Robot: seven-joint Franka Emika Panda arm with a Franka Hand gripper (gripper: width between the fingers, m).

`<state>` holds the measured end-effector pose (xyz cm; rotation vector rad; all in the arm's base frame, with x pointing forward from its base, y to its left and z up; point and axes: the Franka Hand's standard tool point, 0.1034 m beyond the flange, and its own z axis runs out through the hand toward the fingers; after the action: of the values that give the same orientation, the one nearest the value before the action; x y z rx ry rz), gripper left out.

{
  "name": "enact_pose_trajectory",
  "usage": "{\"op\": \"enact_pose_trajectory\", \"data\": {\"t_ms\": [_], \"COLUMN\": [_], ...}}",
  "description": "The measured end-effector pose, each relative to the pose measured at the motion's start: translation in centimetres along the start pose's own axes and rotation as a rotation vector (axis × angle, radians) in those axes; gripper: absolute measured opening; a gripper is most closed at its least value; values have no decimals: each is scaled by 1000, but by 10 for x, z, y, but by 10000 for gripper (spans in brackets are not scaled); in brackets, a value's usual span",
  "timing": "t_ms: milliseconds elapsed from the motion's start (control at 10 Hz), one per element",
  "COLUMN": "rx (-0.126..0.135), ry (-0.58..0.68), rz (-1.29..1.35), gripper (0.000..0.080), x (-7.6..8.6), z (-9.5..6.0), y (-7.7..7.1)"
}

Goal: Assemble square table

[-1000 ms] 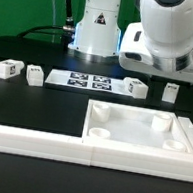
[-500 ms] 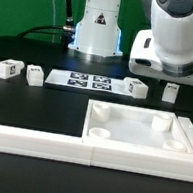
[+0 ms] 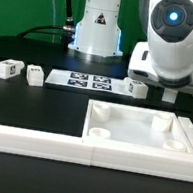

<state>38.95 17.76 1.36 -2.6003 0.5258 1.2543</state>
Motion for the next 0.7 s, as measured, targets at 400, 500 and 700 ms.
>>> {"op": "enact_pose_trajectory", "data": {"t_ms": [400, 500, 700], "rx": [-4, -4, -4], "ry": [-14, -14, -14], "rz": [-12, -12, -12], "gripper": [640, 640, 290], "x": [0, 0, 0], "z": [5, 5, 5], "y": [3, 3, 3]}}
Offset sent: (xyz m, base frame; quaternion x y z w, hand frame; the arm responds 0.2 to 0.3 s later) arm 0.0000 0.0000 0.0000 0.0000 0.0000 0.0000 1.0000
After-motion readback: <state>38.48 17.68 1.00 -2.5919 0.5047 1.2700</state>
